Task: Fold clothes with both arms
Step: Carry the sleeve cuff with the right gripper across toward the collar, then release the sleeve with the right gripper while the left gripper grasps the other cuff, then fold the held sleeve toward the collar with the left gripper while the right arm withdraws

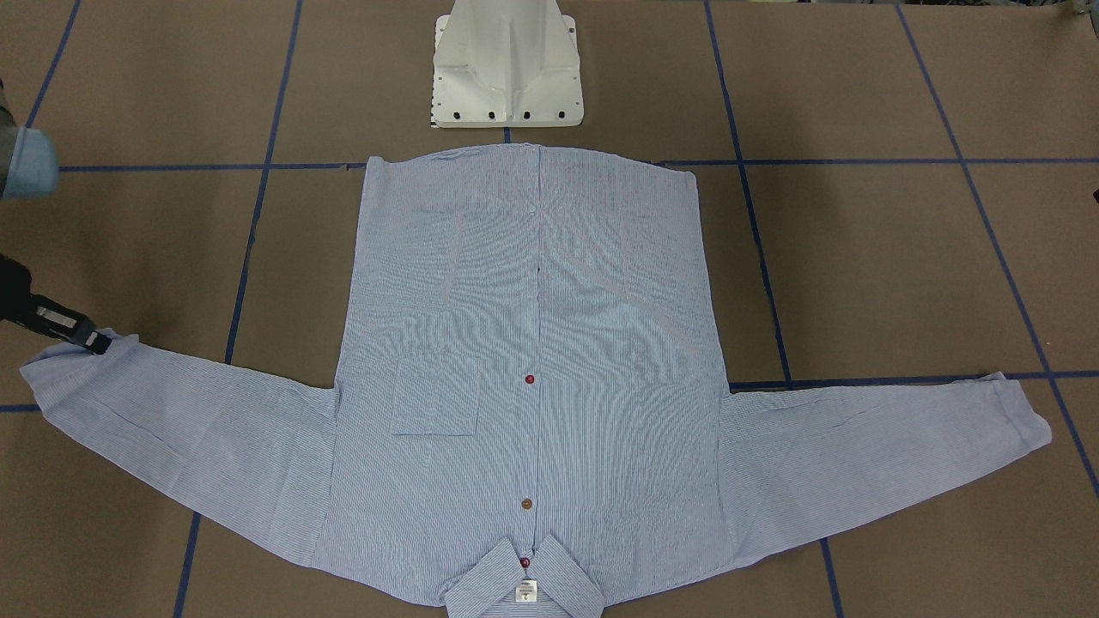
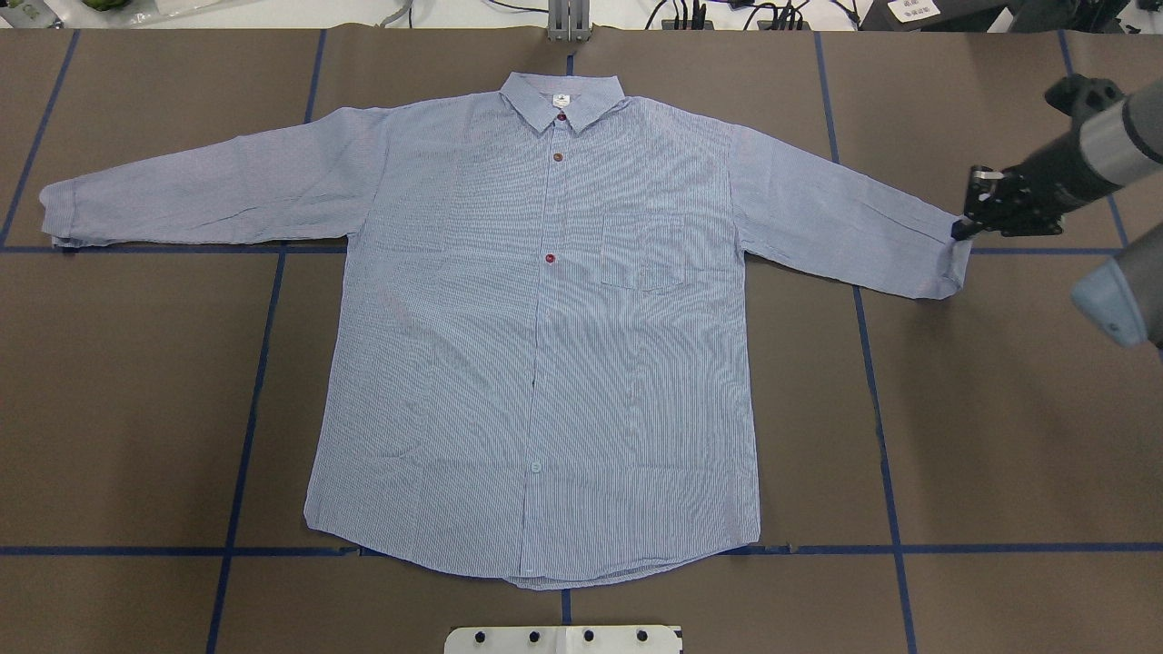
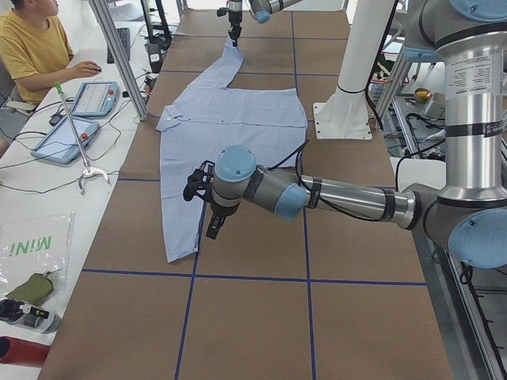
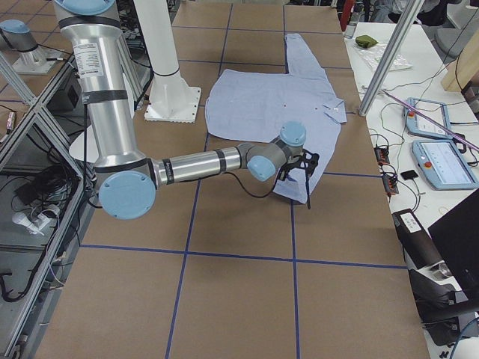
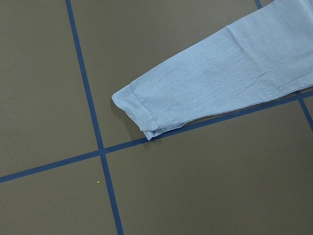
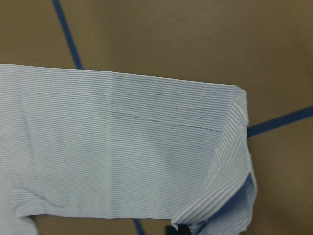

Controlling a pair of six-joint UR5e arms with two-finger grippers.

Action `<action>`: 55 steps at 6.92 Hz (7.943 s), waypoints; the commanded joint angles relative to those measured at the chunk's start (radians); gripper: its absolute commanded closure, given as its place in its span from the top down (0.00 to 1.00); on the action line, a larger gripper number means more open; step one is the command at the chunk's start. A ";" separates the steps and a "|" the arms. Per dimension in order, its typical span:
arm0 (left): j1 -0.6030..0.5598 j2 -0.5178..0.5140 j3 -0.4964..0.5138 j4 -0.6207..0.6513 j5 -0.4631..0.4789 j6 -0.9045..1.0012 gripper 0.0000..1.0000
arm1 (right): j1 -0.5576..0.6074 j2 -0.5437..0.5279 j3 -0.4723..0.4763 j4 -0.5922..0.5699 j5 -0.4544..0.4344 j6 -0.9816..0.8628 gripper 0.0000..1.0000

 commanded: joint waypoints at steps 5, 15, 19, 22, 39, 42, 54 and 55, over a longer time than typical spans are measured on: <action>0.002 -0.001 0.001 -0.009 0.001 0.002 1.00 | -0.339 0.773 -0.436 -0.084 -0.390 0.341 0.00; 0.003 0.000 0.004 -0.026 0.001 0.001 1.00 | -0.494 0.926 -0.578 0.069 -0.582 0.478 0.12; 0.040 -0.014 0.019 -0.034 0.001 0.004 1.00 | -0.528 0.941 -0.578 0.065 -0.653 0.514 1.00; 0.116 -0.075 0.268 -0.274 0.007 -0.234 1.00 | -0.516 0.812 -0.388 0.012 -0.647 0.532 1.00; 0.291 -0.431 0.829 -0.522 0.151 -0.578 0.00 | -0.488 0.589 -0.182 0.108 -0.621 0.533 1.00; 0.291 -0.509 0.695 -0.423 0.131 -0.689 0.00 | -0.479 0.511 -0.114 0.106 -0.608 0.512 1.00; 0.863 -1.118 0.633 -0.290 0.458 -1.659 0.00 | -0.232 0.105 0.134 0.105 -0.415 0.277 1.00; 0.874 -1.120 0.633 -0.290 0.473 -1.658 0.06 | -0.228 0.098 0.139 0.105 -0.415 0.277 1.00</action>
